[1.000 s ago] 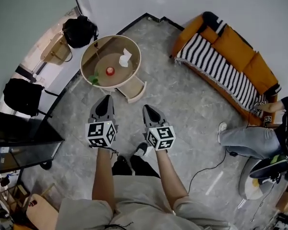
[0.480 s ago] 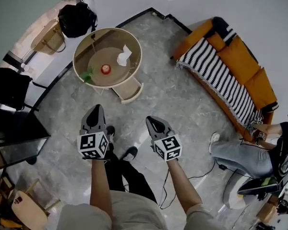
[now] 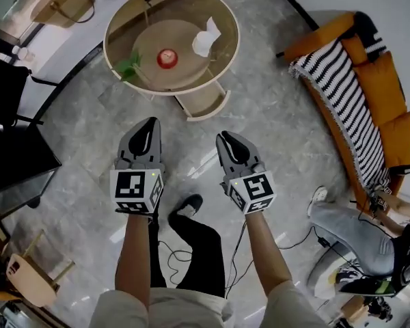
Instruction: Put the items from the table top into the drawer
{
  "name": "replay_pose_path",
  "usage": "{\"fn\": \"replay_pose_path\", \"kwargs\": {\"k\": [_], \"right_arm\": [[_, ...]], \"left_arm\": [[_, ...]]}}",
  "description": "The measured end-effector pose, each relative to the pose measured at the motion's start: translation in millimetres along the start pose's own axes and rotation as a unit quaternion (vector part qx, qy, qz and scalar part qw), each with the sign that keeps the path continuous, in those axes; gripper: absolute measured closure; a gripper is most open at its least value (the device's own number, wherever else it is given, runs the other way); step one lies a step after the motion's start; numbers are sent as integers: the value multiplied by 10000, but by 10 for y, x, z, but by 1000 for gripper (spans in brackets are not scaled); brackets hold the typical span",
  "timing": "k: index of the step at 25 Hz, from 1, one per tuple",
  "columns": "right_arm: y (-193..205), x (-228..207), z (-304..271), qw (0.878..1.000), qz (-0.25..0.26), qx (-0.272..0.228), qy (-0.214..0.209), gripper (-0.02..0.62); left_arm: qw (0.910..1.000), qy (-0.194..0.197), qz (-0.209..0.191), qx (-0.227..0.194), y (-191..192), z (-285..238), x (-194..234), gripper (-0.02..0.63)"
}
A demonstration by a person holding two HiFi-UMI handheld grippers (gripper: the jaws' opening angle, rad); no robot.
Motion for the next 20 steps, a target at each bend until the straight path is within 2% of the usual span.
{"fn": "replay_pose_path", "kwargs": {"k": [2, 8, 11, 12, 13, 14, 20], "right_arm": [[95, 47, -391, 9998, 26, -59, -164, 560], [326, 95, -1484, 9959, 524, -223, -704, 558], [470, 93, -2018, 9919, 625, -393, -1030, 551], [511, 90, -2170, 9896, 678, -429, -1196, 519], [549, 87, -2309, 9872, 746, -460, -1330, 447], [586, 90, -2436, 9853, 827, -503, -1405, 436], [755, 216, -3041, 9770, 1234, -784, -1555, 436]], "left_arm": [[9999, 72, -13, -80, 105, -230, 146, 584], [9986, 302, -244, -368, 429, -886, 679, 584], [9987, 80, -304, -405, 718, -1174, 1009, 584], [9984, -2, -366, -423, 812, -1274, 1082, 584], [9979, -62, -453, -456, 899, -1368, 1142, 584], [9972, -98, -546, -493, 985, -1448, 1202, 584], [9937, -299, -739, -785, 1399, -1674, 1604, 584]]}}
Point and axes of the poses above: the fingertips, and each gripper's own axes: z backward along the fingers, x to its left, y out of its underside, the point moved 3 cm from there along z, backward along the fingers, and after that the axes turned 1 degree about x, right-handed, at the moved point
